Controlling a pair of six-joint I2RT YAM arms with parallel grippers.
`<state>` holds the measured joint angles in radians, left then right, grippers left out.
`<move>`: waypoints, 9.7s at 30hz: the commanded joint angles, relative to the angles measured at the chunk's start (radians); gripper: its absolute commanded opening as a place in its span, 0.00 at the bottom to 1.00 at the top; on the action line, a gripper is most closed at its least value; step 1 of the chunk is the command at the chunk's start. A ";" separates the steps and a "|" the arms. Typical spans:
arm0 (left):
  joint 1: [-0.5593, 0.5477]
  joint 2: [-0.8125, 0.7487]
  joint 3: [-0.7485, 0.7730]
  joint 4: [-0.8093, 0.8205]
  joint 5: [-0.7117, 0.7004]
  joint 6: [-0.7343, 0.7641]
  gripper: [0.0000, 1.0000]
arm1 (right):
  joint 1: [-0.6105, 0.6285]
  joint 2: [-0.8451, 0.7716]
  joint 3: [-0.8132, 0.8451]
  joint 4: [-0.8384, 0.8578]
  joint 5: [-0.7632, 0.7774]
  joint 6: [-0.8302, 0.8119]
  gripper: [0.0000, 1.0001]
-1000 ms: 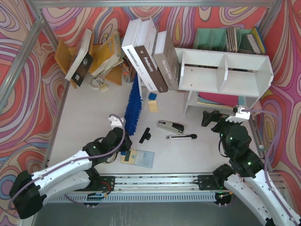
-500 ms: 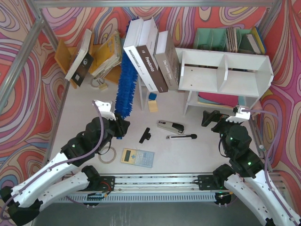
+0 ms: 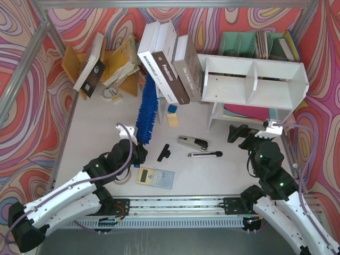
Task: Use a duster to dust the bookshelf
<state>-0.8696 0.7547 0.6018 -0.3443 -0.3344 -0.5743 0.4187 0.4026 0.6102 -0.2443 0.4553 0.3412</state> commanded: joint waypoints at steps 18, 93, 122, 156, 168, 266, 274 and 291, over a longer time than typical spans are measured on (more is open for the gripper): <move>0.000 -0.044 0.036 0.012 -0.023 0.006 0.00 | 0.000 -0.004 -0.006 0.014 0.013 0.011 0.99; 0.003 -0.023 -0.009 0.022 0.088 -0.032 0.00 | 0.001 0.001 -0.006 0.019 0.014 0.006 0.99; 0.005 0.063 -0.197 0.159 0.119 -0.107 0.00 | 0.000 -0.013 -0.008 0.013 0.015 0.013 0.99; 0.021 -0.147 0.103 0.024 0.067 0.057 0.00 | 0.000 -0.010 -0.007 0.016 0.015 0.011 0.99; 0.020 -0.127 0.094 0.030 0.081 0.043 0.00 | 0.002 -0.003 -0.005 0.017 0.015 0.008 0.99; -0.008 -0.278 -0.140 0.655 0.474 0.321 0.00 | 0.001 0.053 0.000 0.013 0.003 0.008 0.99; -0.009 -0.160 -0.135 0.651 0.507 0.301 0.00 | 0.000 0.047 -0.002 0.011 0.003 0.010 0.99; -0.014 -0.006 -0.296 0.782 0.441 0.284 0.00 | 0.000 0.051 -0.002 0.015 0.002 0.009 0.99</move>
<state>-0.8814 0.7189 0.3367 0.3233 0.1268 -0.2798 0.4187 0.4595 0.6083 -0.2447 0.4519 0.3481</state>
